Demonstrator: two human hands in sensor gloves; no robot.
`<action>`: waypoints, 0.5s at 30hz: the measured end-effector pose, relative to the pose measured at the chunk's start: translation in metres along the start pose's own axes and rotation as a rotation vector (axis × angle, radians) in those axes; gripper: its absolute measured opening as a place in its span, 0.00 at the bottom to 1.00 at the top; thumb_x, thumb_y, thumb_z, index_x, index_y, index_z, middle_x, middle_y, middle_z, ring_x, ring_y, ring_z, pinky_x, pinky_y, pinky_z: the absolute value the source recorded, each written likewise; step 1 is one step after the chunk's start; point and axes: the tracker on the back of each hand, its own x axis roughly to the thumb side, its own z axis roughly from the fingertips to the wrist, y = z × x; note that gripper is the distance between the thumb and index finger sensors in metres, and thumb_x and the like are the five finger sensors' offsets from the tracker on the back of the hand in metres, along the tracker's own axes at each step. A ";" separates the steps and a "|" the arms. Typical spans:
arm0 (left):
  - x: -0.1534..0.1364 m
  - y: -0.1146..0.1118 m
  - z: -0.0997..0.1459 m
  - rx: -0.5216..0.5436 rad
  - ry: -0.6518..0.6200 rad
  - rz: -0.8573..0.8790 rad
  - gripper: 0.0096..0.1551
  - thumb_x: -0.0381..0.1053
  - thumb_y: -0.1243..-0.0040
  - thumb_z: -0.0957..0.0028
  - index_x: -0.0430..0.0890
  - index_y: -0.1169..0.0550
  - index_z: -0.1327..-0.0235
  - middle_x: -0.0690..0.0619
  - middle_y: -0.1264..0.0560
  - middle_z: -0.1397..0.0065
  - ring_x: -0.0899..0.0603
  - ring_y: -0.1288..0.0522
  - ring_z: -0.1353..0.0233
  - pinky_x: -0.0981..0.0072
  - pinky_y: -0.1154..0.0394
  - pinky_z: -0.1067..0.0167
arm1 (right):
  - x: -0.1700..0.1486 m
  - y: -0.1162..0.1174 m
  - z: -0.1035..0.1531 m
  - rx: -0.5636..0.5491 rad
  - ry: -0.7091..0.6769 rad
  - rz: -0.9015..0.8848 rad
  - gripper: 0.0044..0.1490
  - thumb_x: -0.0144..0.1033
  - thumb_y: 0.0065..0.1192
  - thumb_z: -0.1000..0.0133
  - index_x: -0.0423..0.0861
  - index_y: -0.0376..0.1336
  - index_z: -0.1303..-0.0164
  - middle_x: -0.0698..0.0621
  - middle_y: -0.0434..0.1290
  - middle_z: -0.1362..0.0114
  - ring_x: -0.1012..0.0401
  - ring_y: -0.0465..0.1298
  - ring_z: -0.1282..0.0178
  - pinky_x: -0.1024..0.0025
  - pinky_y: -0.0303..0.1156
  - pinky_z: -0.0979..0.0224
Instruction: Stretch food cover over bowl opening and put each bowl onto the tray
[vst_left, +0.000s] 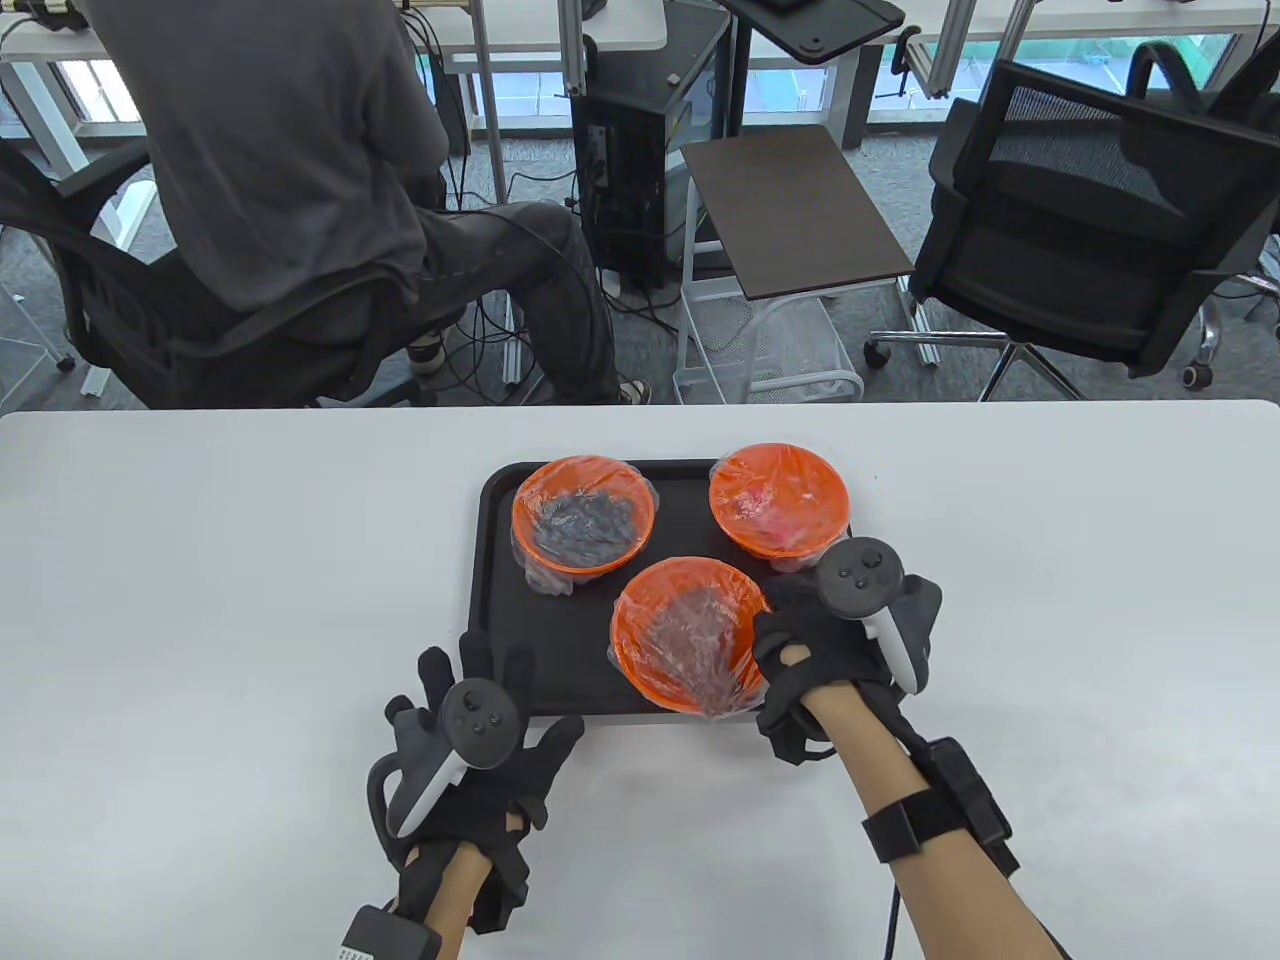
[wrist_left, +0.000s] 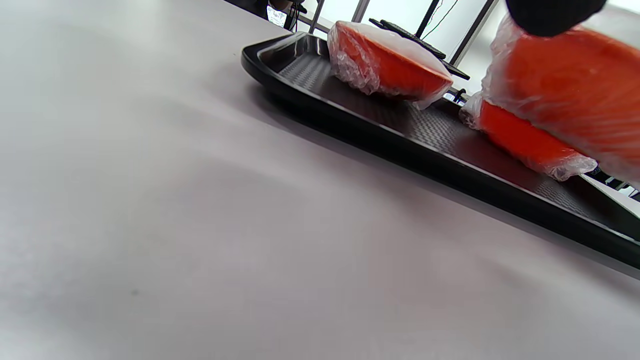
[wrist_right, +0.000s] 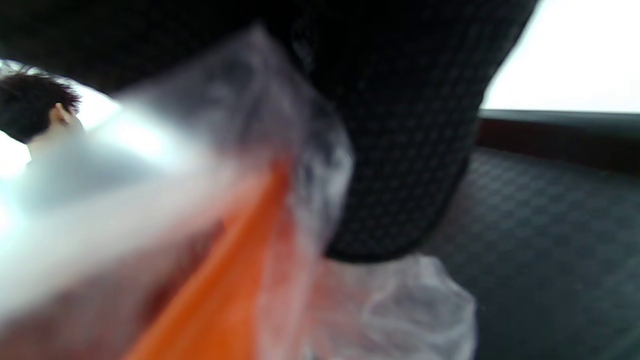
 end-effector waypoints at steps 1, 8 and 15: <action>0.001 -0.001 -0.001 -0.011 -0.001 -0.011 0.54 0.84 0.56 0.53 0.68 0.56 0.16 0.58 0.69 0.10 0.37 0.74 0.12 0.29 0.73 0.26 | 0.000 0.003 -0.006 0.001 0.010 0.004 0.33 0.31 0.81 0.54 0.32 0.76 0.39 0.35 0.86 0.49 0.49 0.94 0.64 0.75 0.93 0.68; 0.005 -0.003 -0.001 -0.021 -0.007 -0.034 0.54 0.84 0.56 0.53 0.68 0.56 0.16 0.59 0.69 0.10 0.37 0.74 0.12 0.29 0.73 0.26 | -0.005 0.018 -0.027 0.013 0.059 0.020 0.33 0.31 0.81 0.54 0.32 0.76 0.39 0.35 0.86 0.49 0.49 0.94 0.64 0.75 0.93 0.67; 0.005 -0.003 -0.001 -0.019 -0.006 -0.037 0.54 0.84 0.56 0.53 0.68 0.56 0.16 0.59 0.69 0.10 0.37 0.74 0.12 0.29 0.74 0.26 | -0.011 0.029 -0.032 0.014 0.071 0.022 0.33 0.31 0.81 0.54 0.32 0.77 0.39 0.35 0.86 0.49 0.49 0.94 0.64 0.75 0.93 0.67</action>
